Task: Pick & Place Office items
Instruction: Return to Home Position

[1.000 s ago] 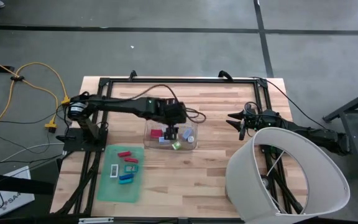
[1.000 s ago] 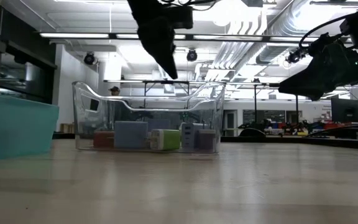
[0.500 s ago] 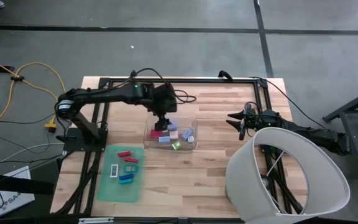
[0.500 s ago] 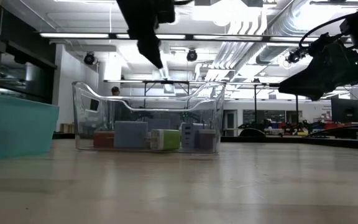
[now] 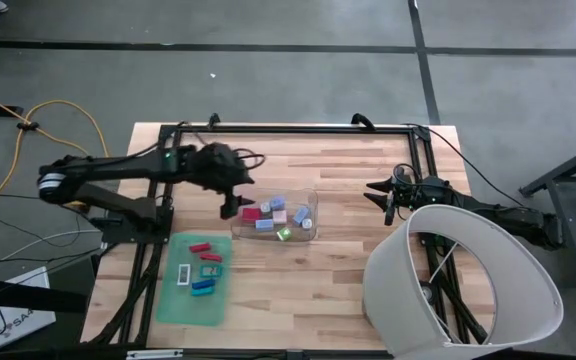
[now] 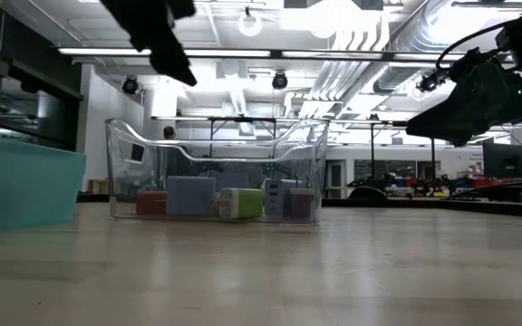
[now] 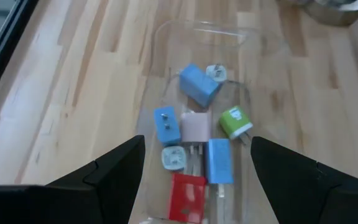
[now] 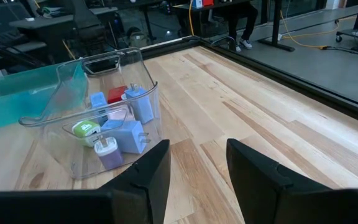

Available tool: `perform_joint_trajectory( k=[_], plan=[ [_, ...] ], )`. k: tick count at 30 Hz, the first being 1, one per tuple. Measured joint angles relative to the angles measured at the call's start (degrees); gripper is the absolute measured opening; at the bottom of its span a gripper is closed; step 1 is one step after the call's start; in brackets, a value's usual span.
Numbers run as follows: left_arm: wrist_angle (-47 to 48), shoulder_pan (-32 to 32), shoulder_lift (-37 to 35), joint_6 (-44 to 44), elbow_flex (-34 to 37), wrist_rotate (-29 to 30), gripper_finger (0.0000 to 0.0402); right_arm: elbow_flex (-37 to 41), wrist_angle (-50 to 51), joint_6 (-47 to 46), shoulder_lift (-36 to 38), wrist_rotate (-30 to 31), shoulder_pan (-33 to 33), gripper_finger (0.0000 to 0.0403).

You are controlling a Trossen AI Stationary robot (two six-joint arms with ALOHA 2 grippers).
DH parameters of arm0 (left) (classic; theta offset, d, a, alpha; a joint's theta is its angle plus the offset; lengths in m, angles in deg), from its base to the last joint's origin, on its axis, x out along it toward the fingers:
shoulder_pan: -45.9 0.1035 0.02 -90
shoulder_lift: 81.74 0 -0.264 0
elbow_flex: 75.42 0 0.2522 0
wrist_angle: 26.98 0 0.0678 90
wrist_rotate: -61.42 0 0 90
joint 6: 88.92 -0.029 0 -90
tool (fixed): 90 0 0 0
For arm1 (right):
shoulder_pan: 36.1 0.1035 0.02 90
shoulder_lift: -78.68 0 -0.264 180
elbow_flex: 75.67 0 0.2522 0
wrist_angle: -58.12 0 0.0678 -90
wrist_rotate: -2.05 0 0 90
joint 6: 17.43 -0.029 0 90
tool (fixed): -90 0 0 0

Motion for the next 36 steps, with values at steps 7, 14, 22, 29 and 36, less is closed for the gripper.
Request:
perform_joint_trajectory(
  k=[7,14,22,29,36],
  plan=[
    [-6.7,-2.6,-11.1,0.8,10.4,0.0,0.0285,0.0,0.0,0.0,0.0,0.0,0.0,0.0144],
    [-16.0,-1.3,-22.1,2.2,21.8,0.0,0.0285,0.0,0.0,0.0,0.0,0.0,0.0,0.0144],
    [-30.5,-0.3,-28.8,4.3,34.9,0.1,0.0285,0.0,0.0,0.0,0.0,0.0,0.0,0.0144],
    [-35.5,-0.3,-34.5,4.7,42.1,0.1,0.0285,0.0,0.0,0.0,0.0,0.0,0.0,0.0144],
    [-35.9,-0.3,-42.9,5.8,47.6,2.2,0.0285,0.0,0.0,0.0,0.0,0.0,0.0,0.0144]
  ],
)
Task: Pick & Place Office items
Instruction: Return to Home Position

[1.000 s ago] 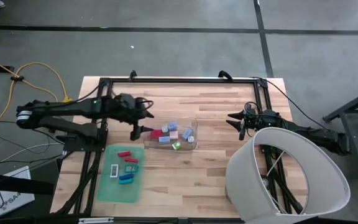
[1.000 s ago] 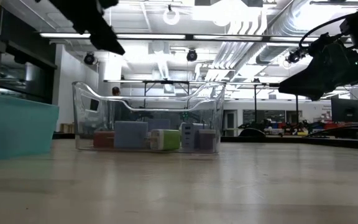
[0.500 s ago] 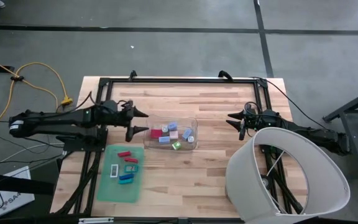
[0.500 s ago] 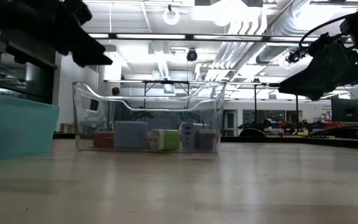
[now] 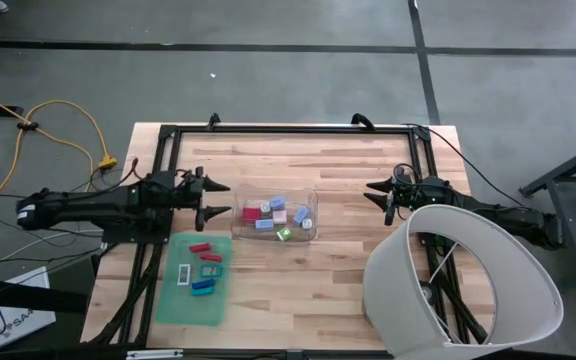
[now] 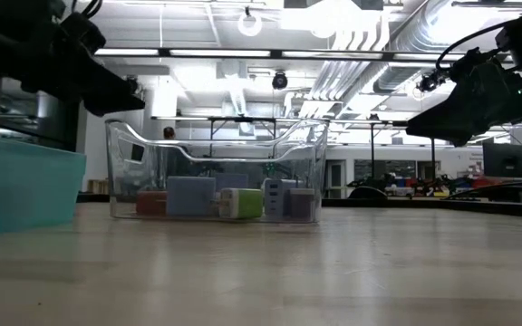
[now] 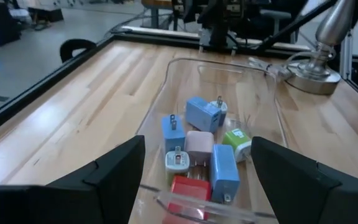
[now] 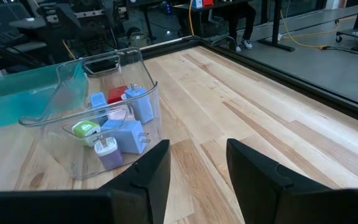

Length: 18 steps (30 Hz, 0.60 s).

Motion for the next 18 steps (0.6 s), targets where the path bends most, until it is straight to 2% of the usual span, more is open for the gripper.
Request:
perform_joint_trajectory(
  k=[8,18],
  plan=[
    [-0.7,0.1,-6.6,-0.2,4.6,0.3,0.0285,0.0,0.0,0.0,0.0,0.0,0.0,0.0144],
    [-2.6,3.6,-12.4,1.2,10.1,1.3,0.0285,0.0,0.0,0.0,0.0,0.0,0.0,0.0144]
  ],
)
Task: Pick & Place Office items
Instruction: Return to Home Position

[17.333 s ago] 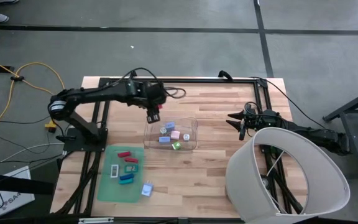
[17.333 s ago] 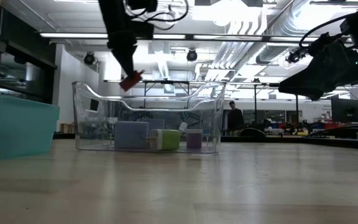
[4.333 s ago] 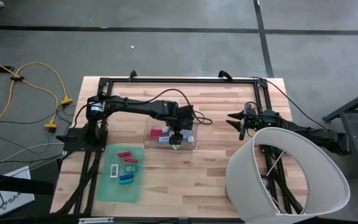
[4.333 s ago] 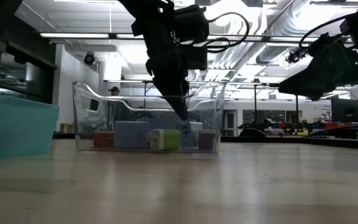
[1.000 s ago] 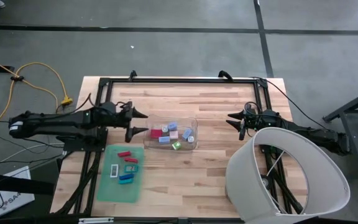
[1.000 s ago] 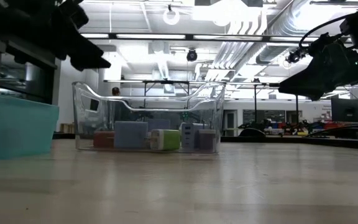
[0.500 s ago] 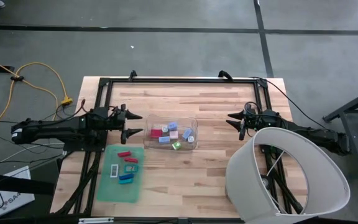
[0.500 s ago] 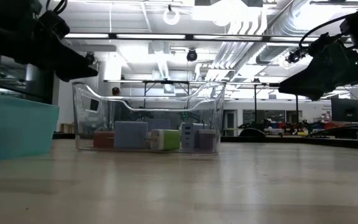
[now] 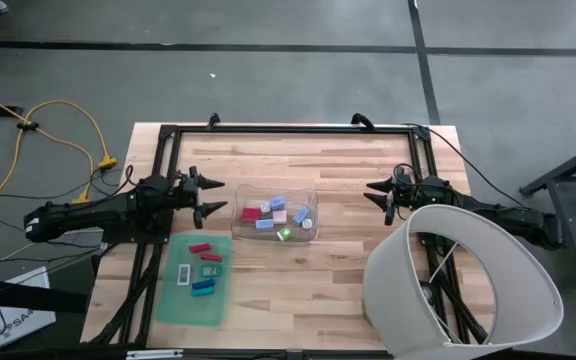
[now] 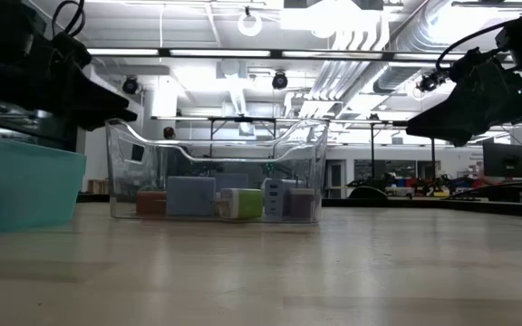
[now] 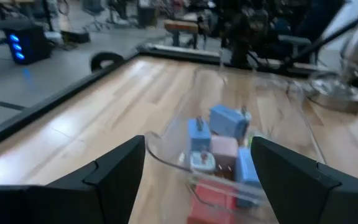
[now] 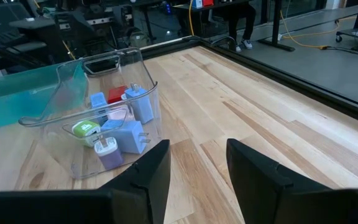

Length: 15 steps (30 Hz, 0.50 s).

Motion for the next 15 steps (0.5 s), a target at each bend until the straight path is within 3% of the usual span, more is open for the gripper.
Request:
perform_joint_trajectory(
  k=[15],
  plan=[
    [3.5,1.0,-3.5,-0.2,0.9,0.4,0.0285,0.0,0.0,0.0,0.0,0.0,0.0,0.0144]
  ],
)
